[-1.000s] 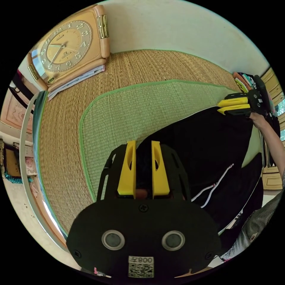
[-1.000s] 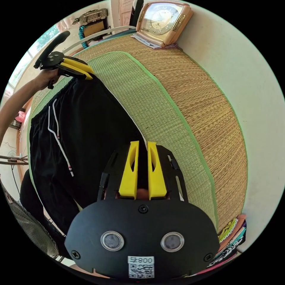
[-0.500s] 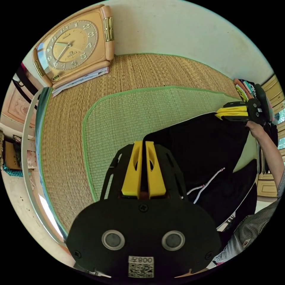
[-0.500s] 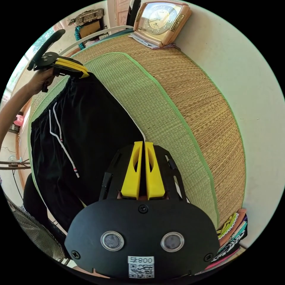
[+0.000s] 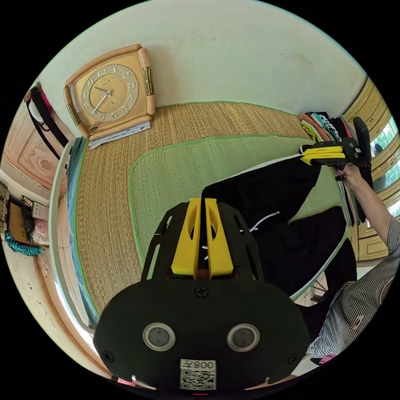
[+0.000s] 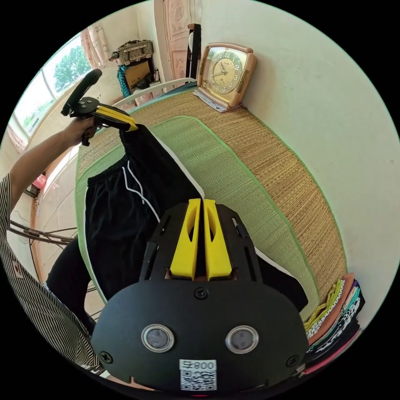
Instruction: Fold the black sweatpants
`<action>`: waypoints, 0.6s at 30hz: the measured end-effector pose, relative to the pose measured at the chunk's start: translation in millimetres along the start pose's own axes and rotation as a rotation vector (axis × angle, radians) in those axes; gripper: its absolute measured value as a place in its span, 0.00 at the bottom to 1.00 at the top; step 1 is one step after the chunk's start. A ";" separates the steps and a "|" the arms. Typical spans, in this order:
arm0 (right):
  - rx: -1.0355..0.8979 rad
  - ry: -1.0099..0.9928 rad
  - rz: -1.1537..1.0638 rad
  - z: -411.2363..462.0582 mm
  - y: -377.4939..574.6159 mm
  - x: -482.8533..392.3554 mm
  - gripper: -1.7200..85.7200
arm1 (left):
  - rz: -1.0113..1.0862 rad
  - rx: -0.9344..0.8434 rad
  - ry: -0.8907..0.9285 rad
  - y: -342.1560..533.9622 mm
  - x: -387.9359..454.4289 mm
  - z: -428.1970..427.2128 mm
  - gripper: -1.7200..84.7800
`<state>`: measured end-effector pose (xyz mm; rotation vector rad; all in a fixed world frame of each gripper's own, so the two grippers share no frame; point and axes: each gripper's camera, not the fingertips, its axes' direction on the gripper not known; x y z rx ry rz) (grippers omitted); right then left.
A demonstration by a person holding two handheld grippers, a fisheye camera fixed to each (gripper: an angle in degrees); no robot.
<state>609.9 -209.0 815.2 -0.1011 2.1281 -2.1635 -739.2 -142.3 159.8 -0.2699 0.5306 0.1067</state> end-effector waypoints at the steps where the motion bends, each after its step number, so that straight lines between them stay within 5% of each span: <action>1: 0.003 -0.005 -0.006 -2.7 4.3 -5.6 0.03 | 0.013 0.005 0.007 12.0 4.2 -7.1 0.04; 18: -0.217 -0.177 -0.189 54.9 100.3 -175.7 0.03 | 0.145 -0.219 0.010 185.4 31.1 17.1 0.04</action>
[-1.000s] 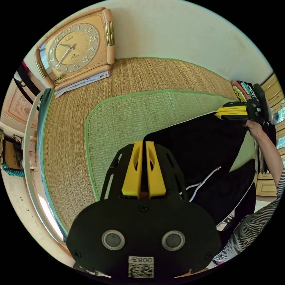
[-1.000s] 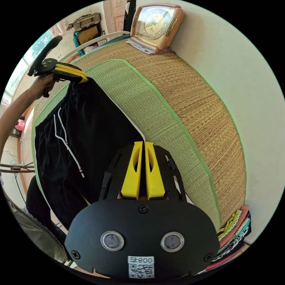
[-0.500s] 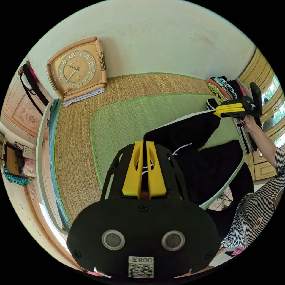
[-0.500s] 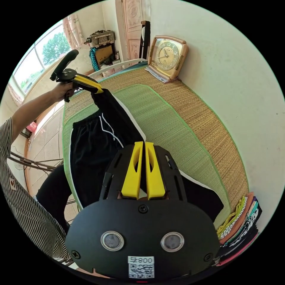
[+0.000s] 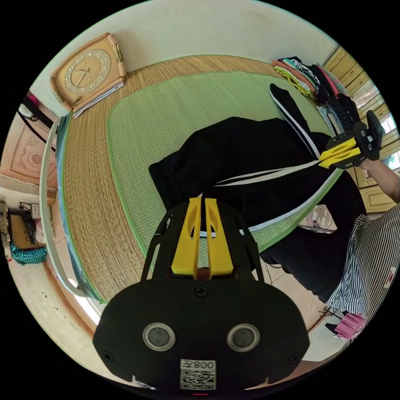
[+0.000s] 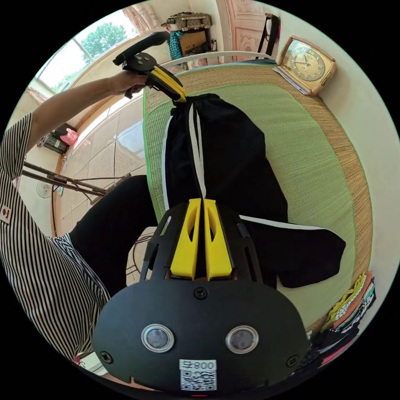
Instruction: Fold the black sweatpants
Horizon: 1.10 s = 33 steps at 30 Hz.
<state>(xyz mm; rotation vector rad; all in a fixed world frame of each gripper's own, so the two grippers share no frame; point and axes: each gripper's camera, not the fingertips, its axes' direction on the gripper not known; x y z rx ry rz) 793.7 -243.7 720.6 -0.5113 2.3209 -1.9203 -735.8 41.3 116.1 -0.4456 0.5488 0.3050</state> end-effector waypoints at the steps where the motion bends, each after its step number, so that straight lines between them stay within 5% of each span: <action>1: -0.008 -0.006 -0.003 4.0 -0.5 -2.4 0.03 | 0.001 -0.008 -0.004 7.4 0.1 5.3 0.04; 15: -0.150 -0.076 -0.022 83.8 -6.7 -14.9 0.03 | -0.040 0.018 0.117 86.0 -28.2 64.4 0.04; 33: -0.146 -0.128 0.054 109.5 19.5 16.3 0.03 | -0.271 0.454 0.348 165.4 -7.6 130.3 0.02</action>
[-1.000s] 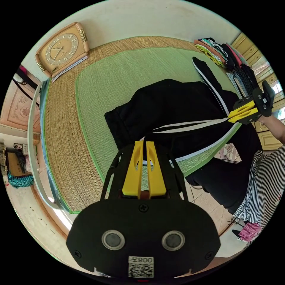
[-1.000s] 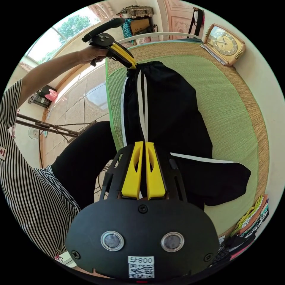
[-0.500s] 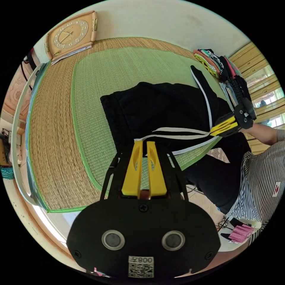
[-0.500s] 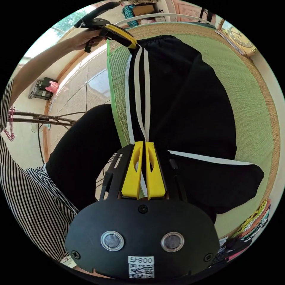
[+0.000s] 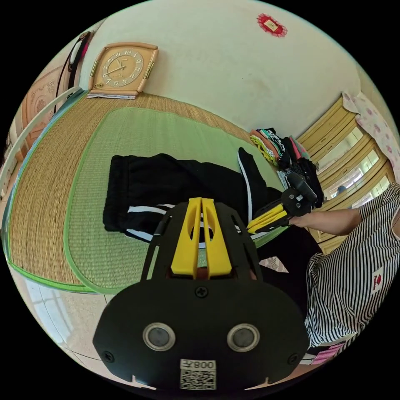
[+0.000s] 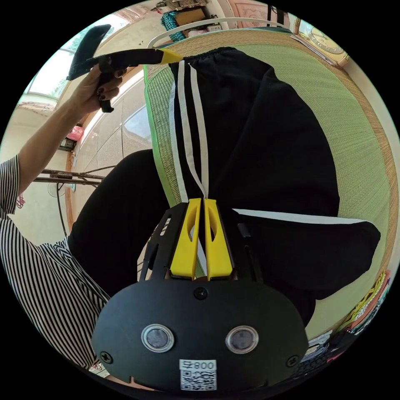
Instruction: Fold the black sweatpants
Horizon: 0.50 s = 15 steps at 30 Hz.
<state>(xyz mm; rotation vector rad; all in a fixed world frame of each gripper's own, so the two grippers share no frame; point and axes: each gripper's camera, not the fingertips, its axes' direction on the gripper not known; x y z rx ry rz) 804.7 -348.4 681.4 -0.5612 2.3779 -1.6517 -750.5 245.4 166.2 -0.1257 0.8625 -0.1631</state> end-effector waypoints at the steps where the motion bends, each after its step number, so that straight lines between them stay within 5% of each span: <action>1: 0.001 -0.001 0.003 -0.1 1.2 0.9 0.03 | -0.049 -0.050 -0.044 5.5 -5.0 15.5 0.02; 15: 0.250 -0.264 0.210 -50.6 72.1 45.7 0.03 | -0.176 -0.120 -0.058 53.0 -49.8 86.3 0.02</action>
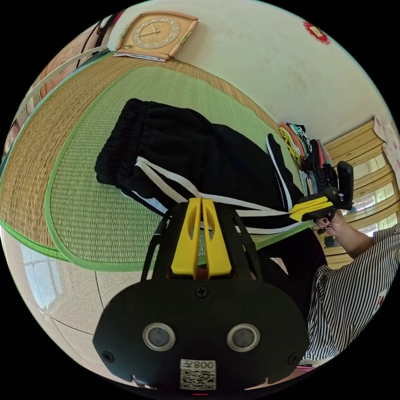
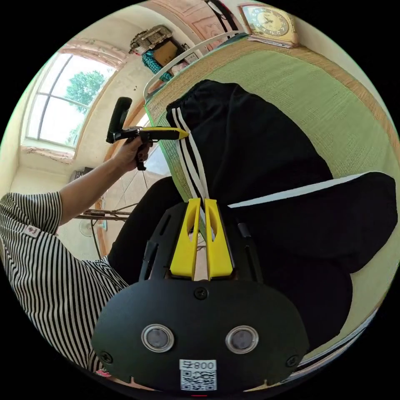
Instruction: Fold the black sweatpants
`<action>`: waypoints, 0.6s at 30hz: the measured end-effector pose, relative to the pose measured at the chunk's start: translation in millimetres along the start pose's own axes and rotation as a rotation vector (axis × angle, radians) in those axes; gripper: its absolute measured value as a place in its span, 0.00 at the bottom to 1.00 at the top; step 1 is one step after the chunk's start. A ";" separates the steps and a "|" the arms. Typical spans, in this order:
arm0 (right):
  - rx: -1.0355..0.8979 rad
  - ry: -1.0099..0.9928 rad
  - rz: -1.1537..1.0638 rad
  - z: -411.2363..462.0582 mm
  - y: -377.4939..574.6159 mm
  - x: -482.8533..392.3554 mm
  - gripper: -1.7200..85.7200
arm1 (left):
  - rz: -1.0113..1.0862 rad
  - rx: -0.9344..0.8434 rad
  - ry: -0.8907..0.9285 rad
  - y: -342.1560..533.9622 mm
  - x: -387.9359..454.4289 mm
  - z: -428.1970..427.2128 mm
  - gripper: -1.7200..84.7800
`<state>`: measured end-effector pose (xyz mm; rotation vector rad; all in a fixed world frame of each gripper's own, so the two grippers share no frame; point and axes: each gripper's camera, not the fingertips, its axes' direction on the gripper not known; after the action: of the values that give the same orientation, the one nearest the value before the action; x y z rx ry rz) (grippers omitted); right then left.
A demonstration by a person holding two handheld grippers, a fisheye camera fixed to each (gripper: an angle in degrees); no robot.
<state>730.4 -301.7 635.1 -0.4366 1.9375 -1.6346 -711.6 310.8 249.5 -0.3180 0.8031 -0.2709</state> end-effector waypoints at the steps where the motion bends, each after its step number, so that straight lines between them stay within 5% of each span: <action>1: 0.014 -0.015 0.013 -4.0 2.7 2.9 0.03 | -0.002 0.001 -0.007 0.8 -0.8 5.2 0.02; 5: 0.059 -0.073 0.076 -21.3 22.3 20.3 0.02 | -0.030 0.006 -0.003 2.8 -4.9 22.5 0.02; 12: 0.065 0.177 0.213 -39.8 43.0 61.8 0.02 | 0.080 0.087 0.108 2.6 35.4 42.1 0.05; 18: 0.090 0.193 0.283 -63.7 49.6 80.7 0.04 | 0.226 -0.096 0.280 -29.9 99.7 132.6 0.10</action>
<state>633.5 -287.9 576.4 0.0325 1.9489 -1.6159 -551.0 271.2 281.7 -0.2790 1.1218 -0.0642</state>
